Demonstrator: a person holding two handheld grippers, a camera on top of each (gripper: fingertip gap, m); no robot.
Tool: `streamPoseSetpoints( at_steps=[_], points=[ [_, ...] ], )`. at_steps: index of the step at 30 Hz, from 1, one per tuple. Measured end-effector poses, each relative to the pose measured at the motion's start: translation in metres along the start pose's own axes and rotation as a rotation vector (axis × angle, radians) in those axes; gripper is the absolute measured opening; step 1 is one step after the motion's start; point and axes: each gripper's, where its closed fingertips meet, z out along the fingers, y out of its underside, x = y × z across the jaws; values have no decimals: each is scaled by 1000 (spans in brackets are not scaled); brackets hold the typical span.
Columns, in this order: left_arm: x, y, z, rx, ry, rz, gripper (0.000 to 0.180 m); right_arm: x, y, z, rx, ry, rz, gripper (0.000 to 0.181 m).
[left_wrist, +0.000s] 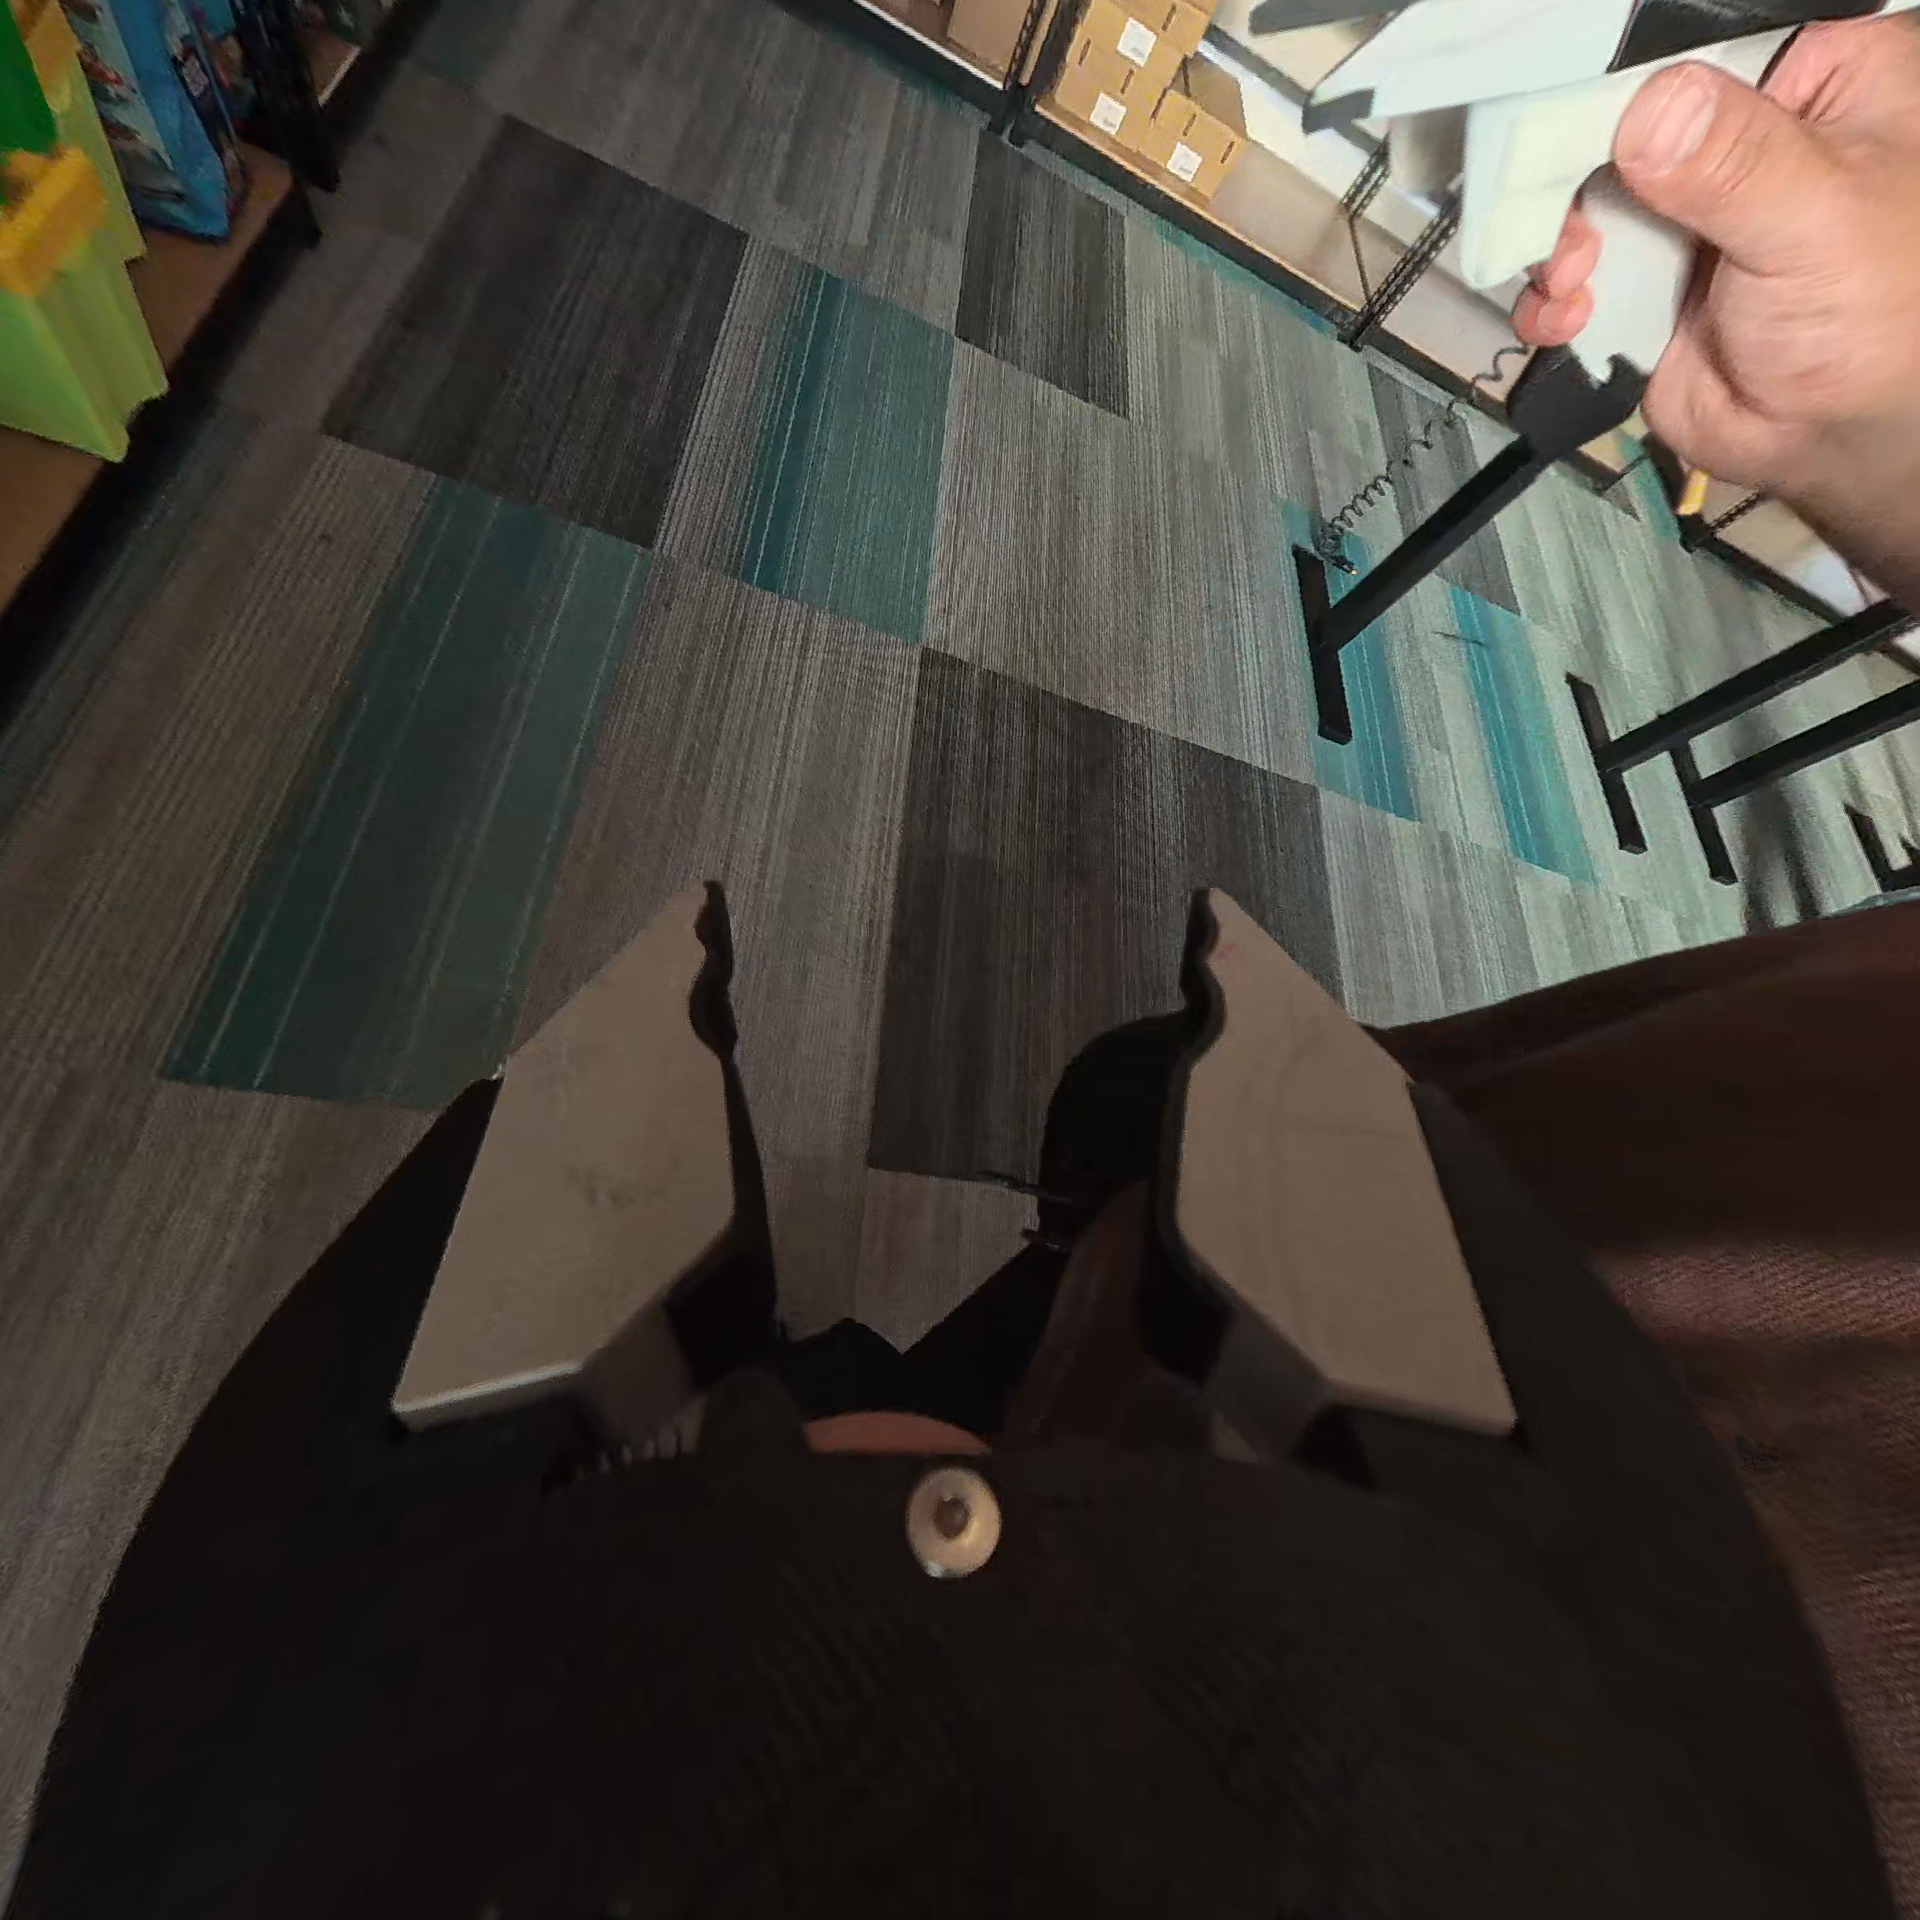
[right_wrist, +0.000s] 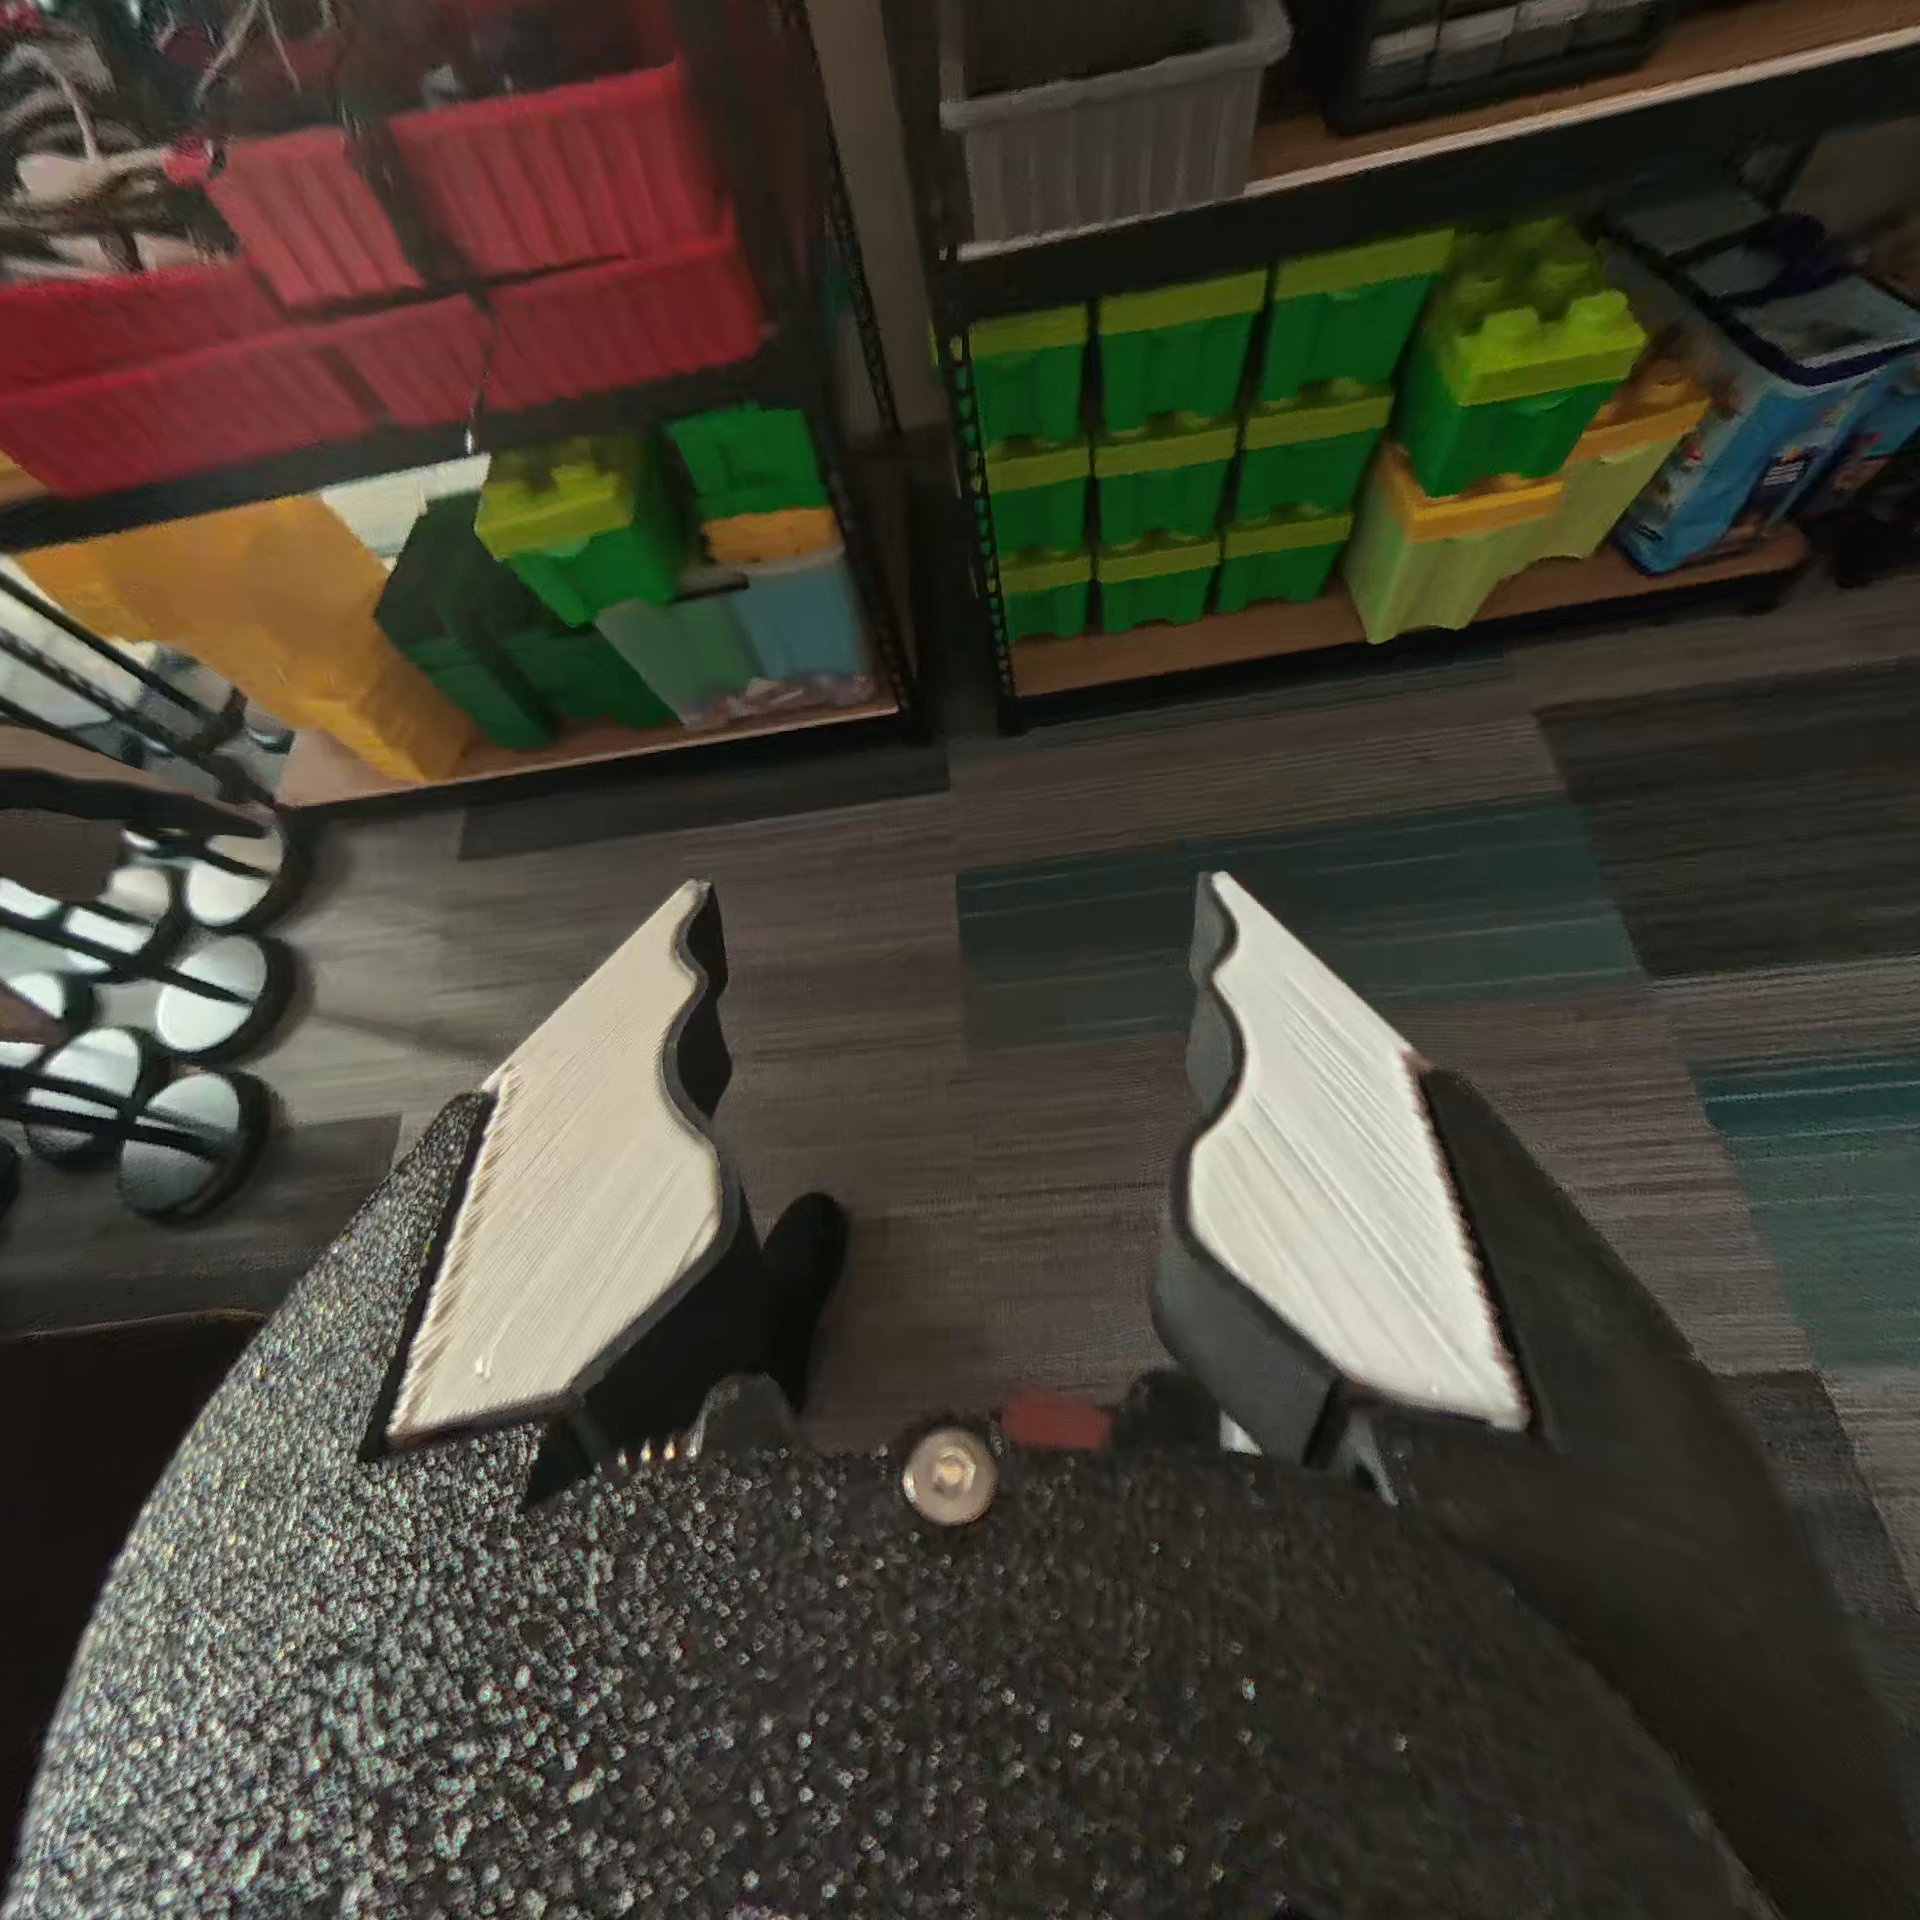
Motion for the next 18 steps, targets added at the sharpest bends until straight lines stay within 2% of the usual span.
streamPoseSetpoints(
  at_steps=[6, 9, 15, 18],
  points=[
    [-110, -99, 50, -58, 52, 2, 85, 132, -149, 86, 66, 75, -13, 80],
    [-171, -128, 87, -69, 0, -32, 84, 215, -246, 139, 92, 71, -42, 86],
    [-284, -201, 171, -21, -165, -146, 84, 403, -534, 251, 143, 40, -197, 83],
    [-324, -256, 205, 31, -262, -307, 80, 502, -685, 311, 135, 94, -250, 81]
  ],
)
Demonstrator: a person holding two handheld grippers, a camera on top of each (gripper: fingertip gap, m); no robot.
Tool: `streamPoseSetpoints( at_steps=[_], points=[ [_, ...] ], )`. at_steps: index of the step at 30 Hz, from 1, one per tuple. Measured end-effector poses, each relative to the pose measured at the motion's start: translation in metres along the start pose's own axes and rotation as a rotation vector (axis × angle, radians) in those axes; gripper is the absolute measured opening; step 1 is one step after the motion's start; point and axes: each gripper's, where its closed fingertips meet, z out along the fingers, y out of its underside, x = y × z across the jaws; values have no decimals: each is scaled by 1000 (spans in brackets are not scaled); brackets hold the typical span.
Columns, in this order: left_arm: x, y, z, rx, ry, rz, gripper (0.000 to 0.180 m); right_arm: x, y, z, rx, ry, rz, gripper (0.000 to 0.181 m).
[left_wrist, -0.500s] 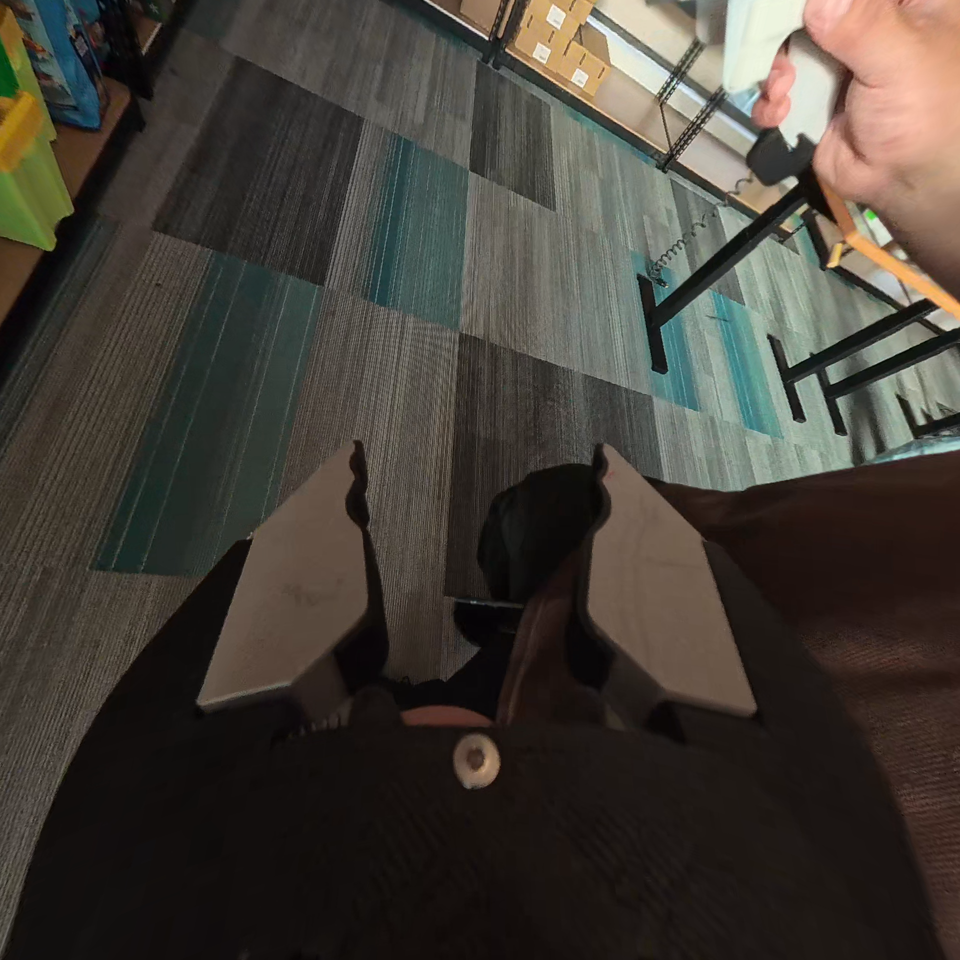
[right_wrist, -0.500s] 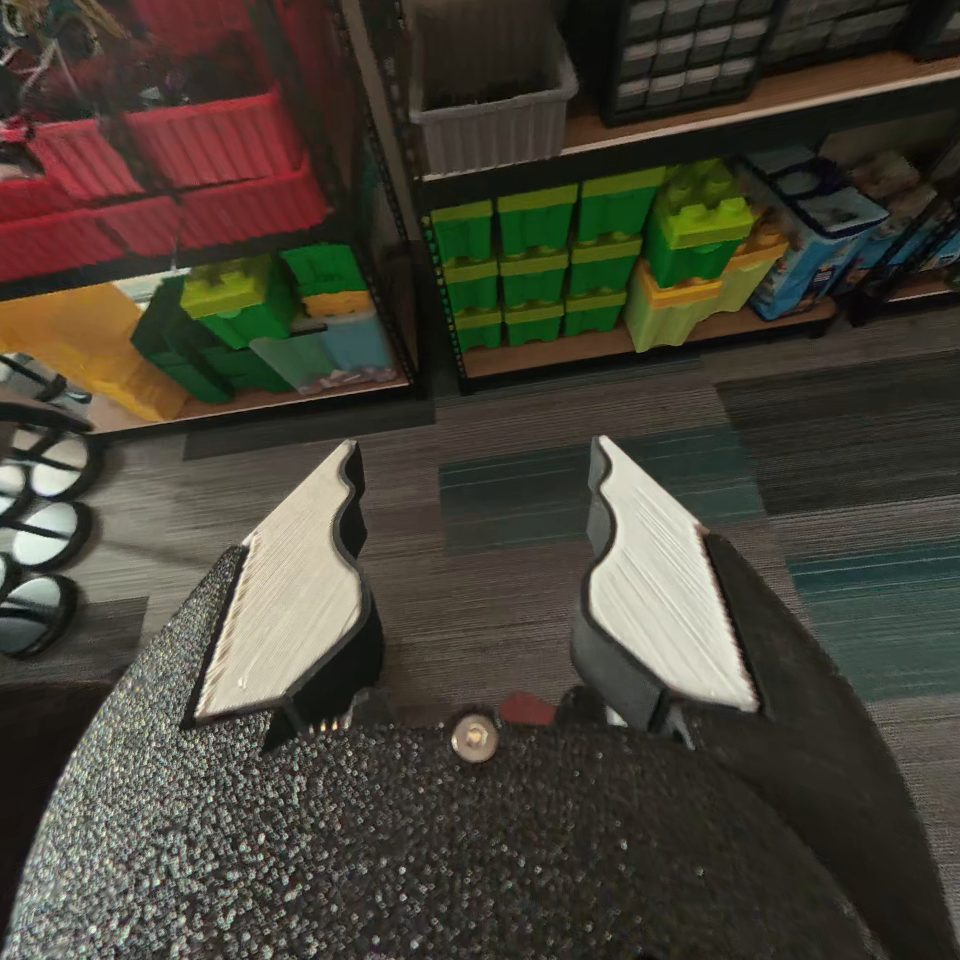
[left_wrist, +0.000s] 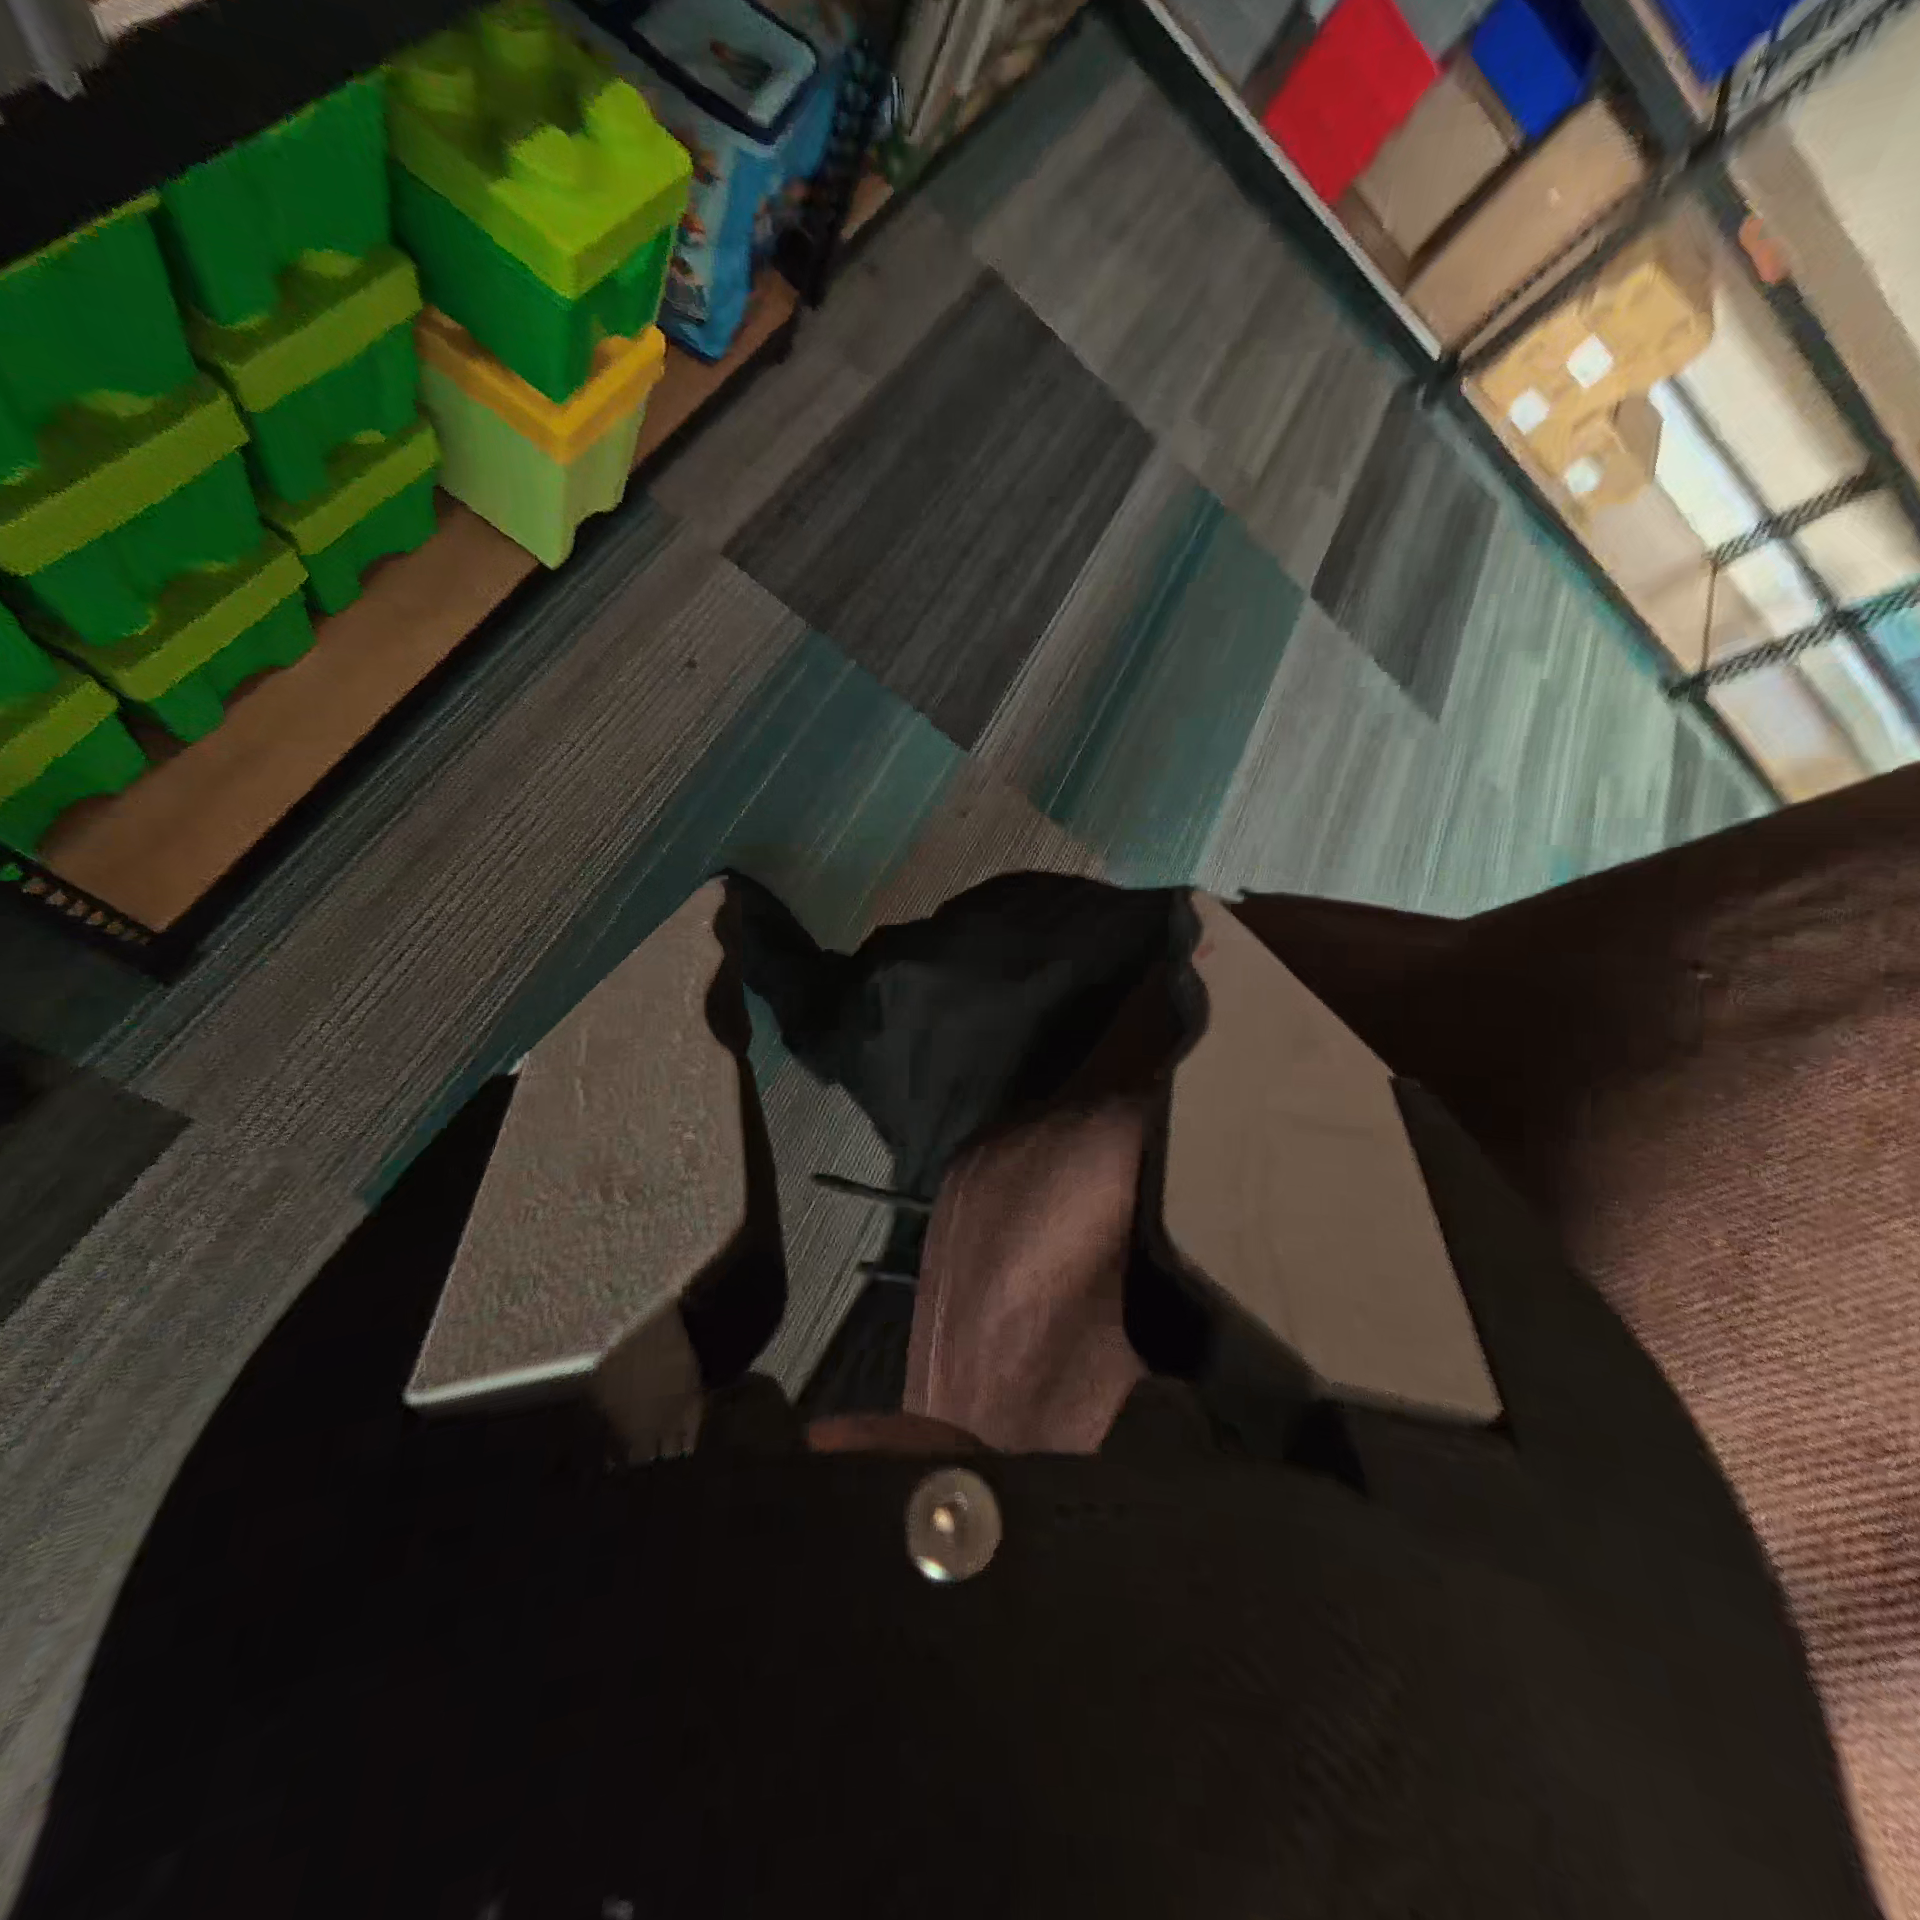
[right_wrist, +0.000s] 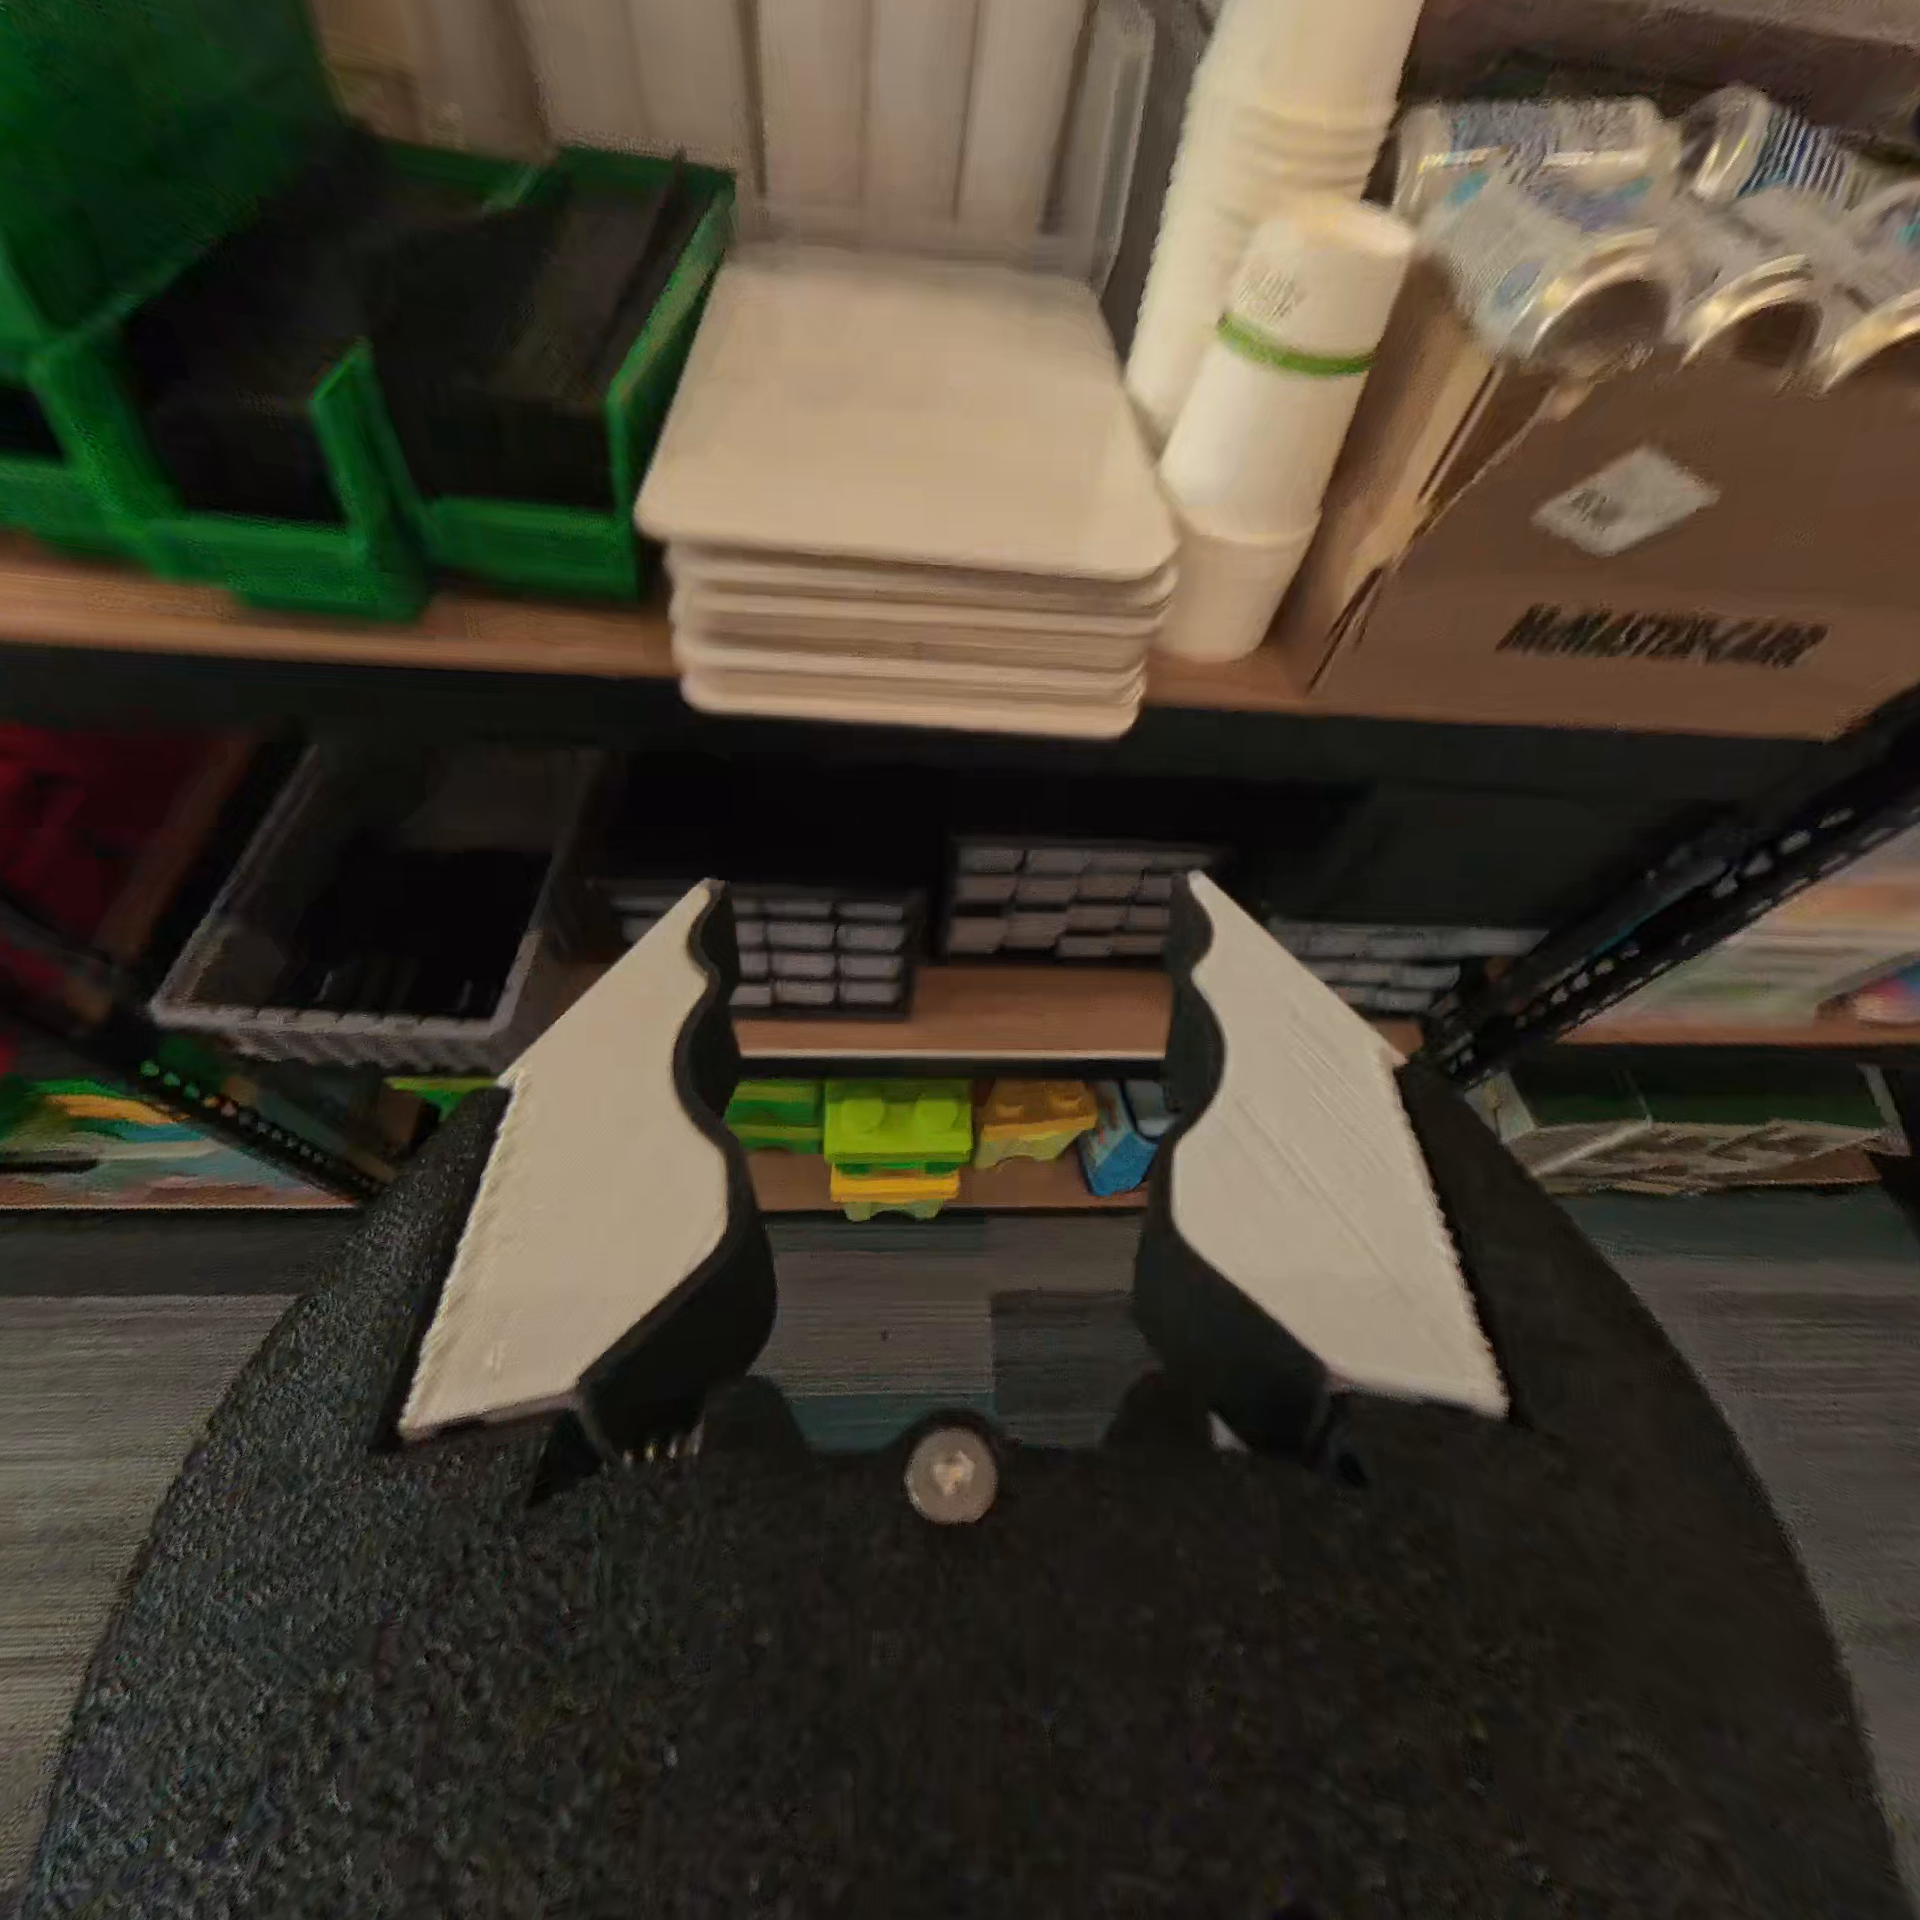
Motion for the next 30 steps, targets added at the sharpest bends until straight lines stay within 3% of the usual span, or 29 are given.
streamPoseSetpoints(
  at_steps=[6, 10, 12, 15, 22, 30],
  points=[
    [4, -106, 33, 49, -141, 10, 77, 163, -137, 149, -211, 82, -88, 73],
    [-5, -132, 54, 81, -166, -114, 77, 202, -143, 225, -415, 67, -145, 69],
    [-5, -144, 62, 122, -167, -158, 74, 219, -126, 247, -558, 92, -196, 56],
    [-7, -155, 76, 140, -174, -179, 71, 226, -103, 270, -683, 64, -226, 65],
    [-3, -173, 97, 129, -155, -153, 71, 226, -100, 277, -610, -113, -72, 62],
    [-7, -176, 96, 115, -161, -145, 71, 231, -128, 259, -263, -278, 210, 62]
  ],
)
